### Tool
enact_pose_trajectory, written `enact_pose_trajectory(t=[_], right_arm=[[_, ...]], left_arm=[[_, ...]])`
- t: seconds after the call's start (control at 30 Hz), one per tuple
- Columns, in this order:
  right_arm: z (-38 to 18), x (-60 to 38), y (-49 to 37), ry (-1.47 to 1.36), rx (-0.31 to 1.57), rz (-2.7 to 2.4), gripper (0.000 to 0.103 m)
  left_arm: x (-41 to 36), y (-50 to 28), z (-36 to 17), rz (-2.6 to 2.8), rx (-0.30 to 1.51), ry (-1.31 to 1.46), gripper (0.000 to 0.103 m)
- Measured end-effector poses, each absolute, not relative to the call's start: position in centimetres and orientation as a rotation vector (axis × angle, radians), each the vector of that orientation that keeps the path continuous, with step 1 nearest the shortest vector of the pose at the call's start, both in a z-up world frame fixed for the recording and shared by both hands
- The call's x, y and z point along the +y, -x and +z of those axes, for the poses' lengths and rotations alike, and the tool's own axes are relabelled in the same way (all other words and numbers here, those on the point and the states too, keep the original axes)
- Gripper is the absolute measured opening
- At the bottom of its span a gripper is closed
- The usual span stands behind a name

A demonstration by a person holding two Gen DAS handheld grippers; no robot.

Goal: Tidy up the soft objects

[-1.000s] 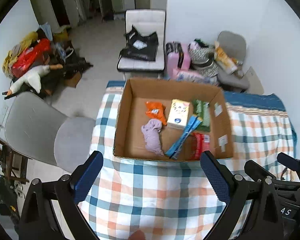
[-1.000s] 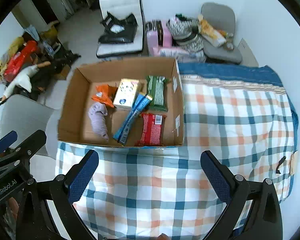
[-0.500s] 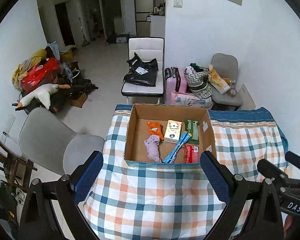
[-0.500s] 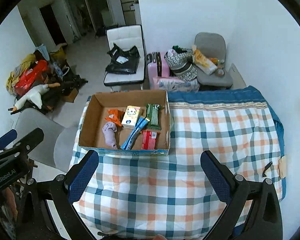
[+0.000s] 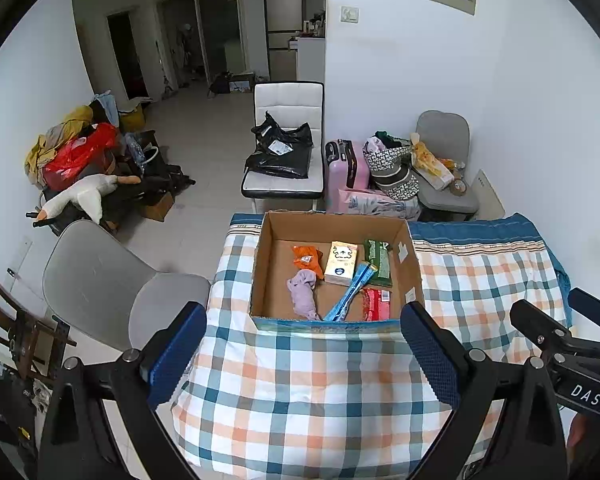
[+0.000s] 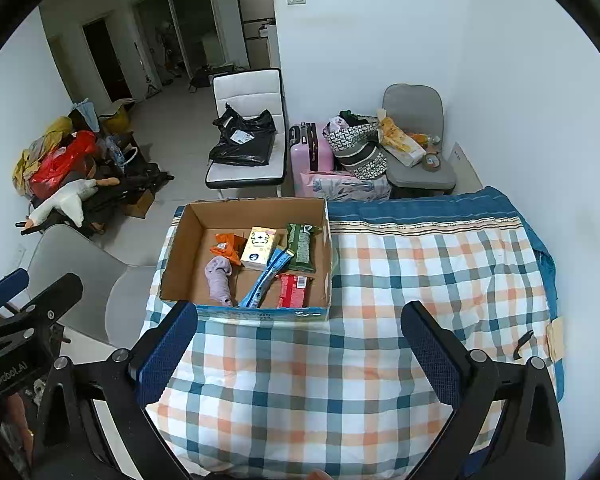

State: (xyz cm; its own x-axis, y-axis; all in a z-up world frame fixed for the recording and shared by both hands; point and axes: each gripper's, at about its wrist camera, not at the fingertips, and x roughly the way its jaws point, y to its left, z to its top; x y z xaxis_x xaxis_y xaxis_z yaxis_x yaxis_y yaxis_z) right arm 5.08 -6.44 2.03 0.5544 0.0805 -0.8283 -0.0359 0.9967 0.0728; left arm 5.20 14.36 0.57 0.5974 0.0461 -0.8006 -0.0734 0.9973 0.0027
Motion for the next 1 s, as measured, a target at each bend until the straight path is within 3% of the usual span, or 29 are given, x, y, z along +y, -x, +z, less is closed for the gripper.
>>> enact_pose_trajectory(t=[1.0], right_arm=[[1.71,-6.44,-4.86,-0.028,0.978,0.021,0.103]], left_arm=[[14.53,-5.16,-0.26,0.067,0.951,0.021,0.100]])
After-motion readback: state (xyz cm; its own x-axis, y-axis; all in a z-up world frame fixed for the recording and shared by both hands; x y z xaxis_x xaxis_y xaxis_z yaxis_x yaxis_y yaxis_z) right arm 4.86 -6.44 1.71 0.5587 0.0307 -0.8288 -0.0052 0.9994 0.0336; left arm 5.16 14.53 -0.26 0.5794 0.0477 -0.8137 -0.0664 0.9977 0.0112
